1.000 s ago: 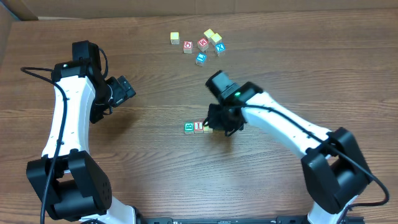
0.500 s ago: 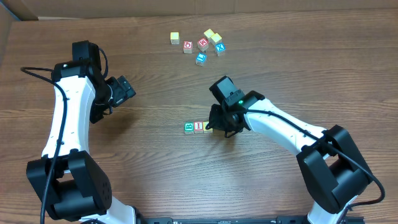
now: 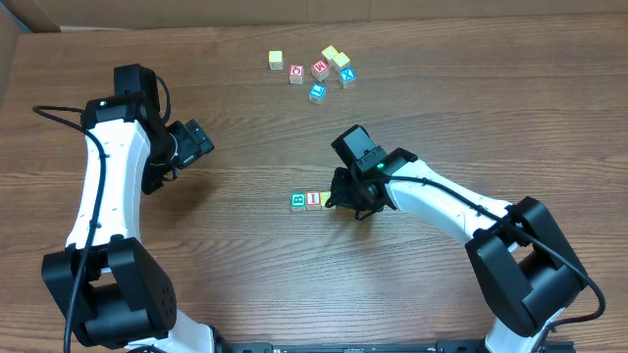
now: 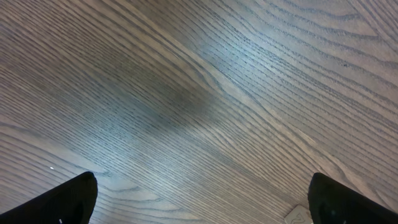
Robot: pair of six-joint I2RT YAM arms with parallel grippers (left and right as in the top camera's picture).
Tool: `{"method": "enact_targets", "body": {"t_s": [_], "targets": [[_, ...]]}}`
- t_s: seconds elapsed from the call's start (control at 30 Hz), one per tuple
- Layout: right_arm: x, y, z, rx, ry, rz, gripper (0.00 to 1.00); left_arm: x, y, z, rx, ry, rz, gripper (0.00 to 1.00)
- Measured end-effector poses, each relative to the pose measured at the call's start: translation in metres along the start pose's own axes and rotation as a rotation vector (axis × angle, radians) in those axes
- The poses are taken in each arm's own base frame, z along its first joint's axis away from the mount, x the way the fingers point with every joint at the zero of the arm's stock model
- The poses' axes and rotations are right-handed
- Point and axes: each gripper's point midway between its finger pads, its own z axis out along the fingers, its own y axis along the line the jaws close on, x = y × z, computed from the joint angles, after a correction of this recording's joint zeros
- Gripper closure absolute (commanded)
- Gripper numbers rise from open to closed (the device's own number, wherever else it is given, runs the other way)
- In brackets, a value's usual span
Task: Flip 4 blocks
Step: 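Push the yellow S block flush against the red I block and release, then move the right gripper up to the block cluster at the top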
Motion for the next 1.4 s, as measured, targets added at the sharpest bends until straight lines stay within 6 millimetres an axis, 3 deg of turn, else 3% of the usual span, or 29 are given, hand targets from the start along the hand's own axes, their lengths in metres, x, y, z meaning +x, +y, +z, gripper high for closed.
{"method": "enact_targets", "body": {"t_s": [1.03,1.27,1.4], "targets": [[0.005,0.008,0.001,-0.03,0.017,-0.013,0.94,0.0,0.0,0.0,0.0,0.0,0.0,0.0],[0.005,0.008,0.0,-0.027,0.016,-0.013,0.87,0.0,0.0,0.0,0.0,0.0,0.0,0.0],[0.005,-0.004,-0.003,0.01,0.037,-0.023,0.72,0.0,0.0,0.0,0.0,0.0,0.0,0.0]]}}
